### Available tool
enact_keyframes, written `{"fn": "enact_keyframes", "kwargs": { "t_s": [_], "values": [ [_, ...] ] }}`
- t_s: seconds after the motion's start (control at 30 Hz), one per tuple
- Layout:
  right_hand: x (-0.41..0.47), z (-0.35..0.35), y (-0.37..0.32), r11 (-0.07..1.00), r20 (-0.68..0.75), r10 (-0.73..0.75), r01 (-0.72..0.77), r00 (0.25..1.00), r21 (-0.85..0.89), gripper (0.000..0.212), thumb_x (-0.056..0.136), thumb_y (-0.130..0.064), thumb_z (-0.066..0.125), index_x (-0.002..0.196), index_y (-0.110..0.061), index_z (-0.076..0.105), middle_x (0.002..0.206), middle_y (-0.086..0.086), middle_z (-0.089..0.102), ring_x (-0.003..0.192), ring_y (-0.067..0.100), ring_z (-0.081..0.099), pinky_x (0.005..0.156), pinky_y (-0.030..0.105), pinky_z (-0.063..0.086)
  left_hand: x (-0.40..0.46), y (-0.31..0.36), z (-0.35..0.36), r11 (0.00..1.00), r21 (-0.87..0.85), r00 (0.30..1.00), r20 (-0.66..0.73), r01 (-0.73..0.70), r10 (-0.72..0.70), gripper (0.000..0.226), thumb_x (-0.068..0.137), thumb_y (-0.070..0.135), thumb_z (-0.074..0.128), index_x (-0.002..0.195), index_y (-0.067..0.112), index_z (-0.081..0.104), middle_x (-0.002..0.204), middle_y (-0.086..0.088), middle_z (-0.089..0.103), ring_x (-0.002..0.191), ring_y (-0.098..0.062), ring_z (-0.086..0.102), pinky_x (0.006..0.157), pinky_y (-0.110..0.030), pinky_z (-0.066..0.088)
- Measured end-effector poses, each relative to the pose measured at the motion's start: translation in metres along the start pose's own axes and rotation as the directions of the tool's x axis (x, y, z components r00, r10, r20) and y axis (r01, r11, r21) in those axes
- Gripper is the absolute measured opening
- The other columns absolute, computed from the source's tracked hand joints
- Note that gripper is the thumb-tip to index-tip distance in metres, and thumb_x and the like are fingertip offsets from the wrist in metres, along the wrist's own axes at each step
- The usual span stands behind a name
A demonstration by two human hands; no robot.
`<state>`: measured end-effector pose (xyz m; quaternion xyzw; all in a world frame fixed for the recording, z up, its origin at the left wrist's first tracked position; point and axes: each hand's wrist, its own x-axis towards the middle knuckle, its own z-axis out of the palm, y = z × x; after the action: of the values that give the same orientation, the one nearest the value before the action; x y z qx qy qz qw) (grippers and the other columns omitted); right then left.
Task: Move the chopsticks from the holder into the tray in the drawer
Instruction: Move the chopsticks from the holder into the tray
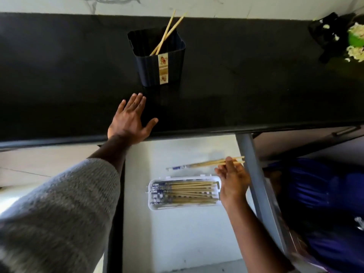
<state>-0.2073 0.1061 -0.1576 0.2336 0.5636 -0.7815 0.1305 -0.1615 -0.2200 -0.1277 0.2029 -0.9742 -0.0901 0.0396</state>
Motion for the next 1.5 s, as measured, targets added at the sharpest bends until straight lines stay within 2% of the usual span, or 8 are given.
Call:
{"fn": "enact_keyframes", "kwargs": {
  "t_s": [0.13,0.3,0.63,0.73,0.83,1.07,1.27,1.5],
  "values": [
    [-0.016,-0.032,0.046,0.964,-0.243,0.073,-0.131,0.967,-0.233,0.029,0.092,-0.008,0.07,0.066,-0.008,0.059,0.059,0.009,0.056,0.051,0.018,0.056,0.056,0.031,0.055,-0.001,0.001,-0.001,1.0,-0.001,1.0,0.006,0.003,-0.003,0.091,0.089,0.07,0.025,0.158,0.011,0.02,0.166,-0.004,0.015,0.154,-0.016,0.006,0.125,-0.042,0.009],
    [-0.025,-0.03,0.07,0.845,-0.285,0.04,-0.185,0.958,-0.502,0.027,0.092,-0.012,0.07,0.066,-0.007,0.063,0.057,0.008,0.065,0.046,0.017,0.063,0.063,0.039,0.062,-0.002,0.001,0.0,1.0,0.008,1.0,-0.001,0.003,-0.003,0.09,0.09,0.071,0.026,0.158,0.012,0.019,0.166,-0.004,0.014,0.154,-0.016,0.006,0.125,-0.042,0.009],
    [-0.02,-0.013,0.081,0.83,-0.33,0.177,-0.321,0.927,-0.456,0.014,0.088,-0.009,0.075,0.077,-0.004,0.066,0.051,0.004,0.061,0.04,0.013,0.058,0.072,0.042,0.063,-0.001,0.0,0.002,1.0,0.007,1.0,-0.011,-0.002,0.002,0.086,0.094,0.068,0.032,0.158,0.012,0.018,0.166,-0.005,0.014,0.154,-0.017,0.007,0.125,-0.042,0.008],
    [-0.021,-0.013,0.079,0.836,-0.317,0.178,-0.313,0.932,-0.451,0.028,0.085,0.002,0.071,0.061,-0.007,0.062,0.043,-0.001,0.055,0.038,0.016,0.05,0.061,0.037,0.056,-0.001,0.0,0.002,1.0,0.003,1.0,-0.018,0.001,-0.001,0.085,0.095,0.067,0.034,0.158,0.012,0.019,0.166,-0.005,0.015,0.154,-0.016,0.007,0.125,-0.041,0.008],
    [-0.023,-0.007,0.075,0.849,-0.275,0.119,-0.242,0.954,-0.471,0.04,0.084,0.005,0.065,0.049,-0.014,0.058,0.04,-0.004,0.052,0.036,0.017,0.048,0.057,0.035,0.048,-0.001,0.0,0.002,1.0,-0.001,1.0,-0.019,-0.001,0.001,0.086,0.094,0.068,0.033,0.158,0.012,0.019,0.166,-0.005,0.015,0.154,-0.016,0.007,0.125,-0.041,0.008],
    [-0.028,0.034,0.042,0.785,0.057,-0.2,0.195,0.978,-0.587,0.013,0.076,-0.015,0.064,0.074,-0.025,0.073,0.065,0.0,0.072,0.061,0.025,0.071,0.064,0.048,0.061,-0.001,-0.001,0.002,1.0,-0.015,1.0,-0.018,-0.003,0.002,0.089,0.091,0.071,0.028,0.158,0.013,0.018,0.166,-0.004,0.013,0.154,-0.015,0.005,0.125,-0.041,0.008],
    [-0.019,0.103,-0.006,0.657,0.364,-0.408,0.546,0.837,-0.52,0.01,0.091,-0.021,0.064,0.089,-0.016,0.073,0.074,-0.001,0.074,0.069,0.014,0.072,0.067,0.044,0.062,-0.001,-0.002,0.002,1.0,-0.012,1.0,-0.015,-0.005,0.005,0.089,0.092,0.072,0.026,0.159,0.014,0.015,0.166,-0.003,0.01,0.153,-0.014,0.001,0.126,-0.04,0.007],
    [0.013,0.194,-0.072,0.593,0.495,-0.476,0.681,0.727,-0.431,0.012,0.096,-0.016,0.063,0.09,-0.014,0.073,0.077,-0.001,0.073,0.07,0.009,0.07,0.066,0.023,0.057,0.002,-0.004,0.005,1.0,-0.01,1.0,-0.018,-0.001,0.001,0.09,0.09,0.074,0.021,0.16,0.017,0.013,0.166,0.001,0.006,0.153,-0.011,-0.003,0.126,-0.038,0.005]
  ]
}}
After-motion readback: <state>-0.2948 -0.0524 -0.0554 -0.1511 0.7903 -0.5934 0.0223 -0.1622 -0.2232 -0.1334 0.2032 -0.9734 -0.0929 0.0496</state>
